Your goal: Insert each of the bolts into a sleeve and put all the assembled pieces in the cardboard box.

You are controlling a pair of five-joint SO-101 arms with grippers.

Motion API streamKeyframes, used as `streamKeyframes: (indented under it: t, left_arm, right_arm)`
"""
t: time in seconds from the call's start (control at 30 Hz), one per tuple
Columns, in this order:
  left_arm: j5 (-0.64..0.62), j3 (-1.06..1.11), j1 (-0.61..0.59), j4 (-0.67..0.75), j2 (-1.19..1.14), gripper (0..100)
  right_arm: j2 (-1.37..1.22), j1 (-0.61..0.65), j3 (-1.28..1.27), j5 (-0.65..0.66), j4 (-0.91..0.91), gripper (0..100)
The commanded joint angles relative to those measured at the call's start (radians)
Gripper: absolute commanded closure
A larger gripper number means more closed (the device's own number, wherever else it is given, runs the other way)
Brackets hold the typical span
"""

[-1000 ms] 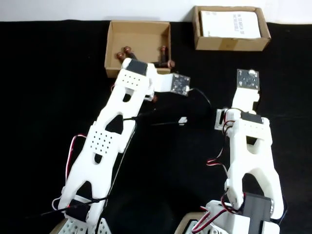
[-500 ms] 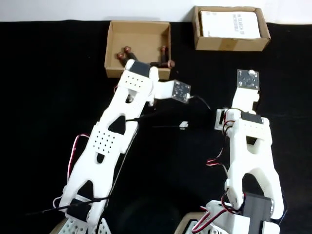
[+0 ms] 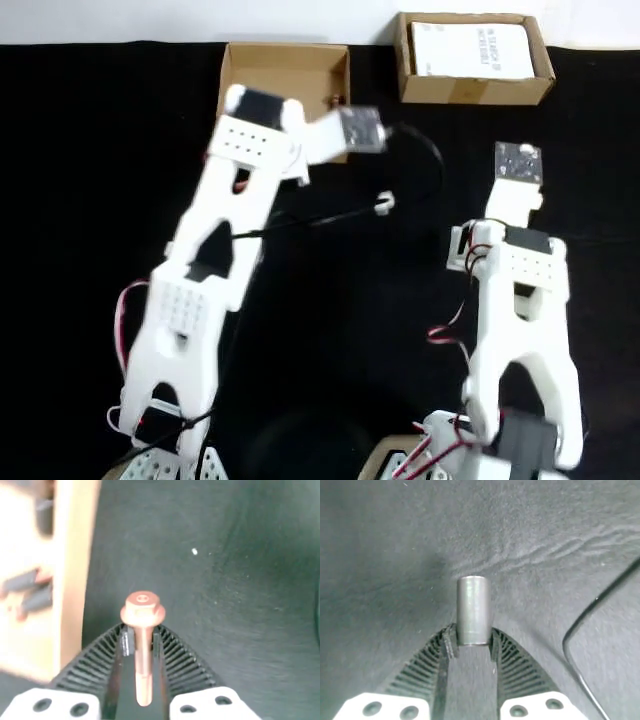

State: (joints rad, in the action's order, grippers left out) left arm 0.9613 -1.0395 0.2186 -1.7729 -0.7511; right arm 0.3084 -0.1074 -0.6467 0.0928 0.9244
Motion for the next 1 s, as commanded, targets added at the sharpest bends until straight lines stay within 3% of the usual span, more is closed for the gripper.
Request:
streamKeyframes:
  t: [0.0, 0.2, 0.37, 0.57, 0.77, 0.97]
  left_arm:
    - [-0.183, 0.139, -0.016, -0.009, 0.338, 99]
    - [-0.433, 0.493, 0.004, -0.003, 0.862, 99]
    - [-0.766, 0.823, 0.013, -0.002, 1.357, 99]
    - [-0.882, 1.225, 0.005, 0.112, 1.831, 99]
    - [-1.019, 1.529, 0.005, 0.413, 2.000, 99]
    - [-1.140, 1.535, 0.013, 0.647, 1.948, 99]
  right_arm:
    - [0.206, -0.002, 0.067, 0.000, 0.096, 98.7]
    - [0.561, 0.097, 0.048, 0.000, 0.240, 98.7]
    - [0.835, 0.242, -0.042, 0.000, 0.384, 98.7]
    - [1.171, 0.473, -0.147, -0.006, 0.464, 98.7]
    - [1.348, 0.711, -0.341, -0.008, 0.314, 98.7]
    - [1.394, 0.825, -0.588, -0.008, 0.068, 98.9]
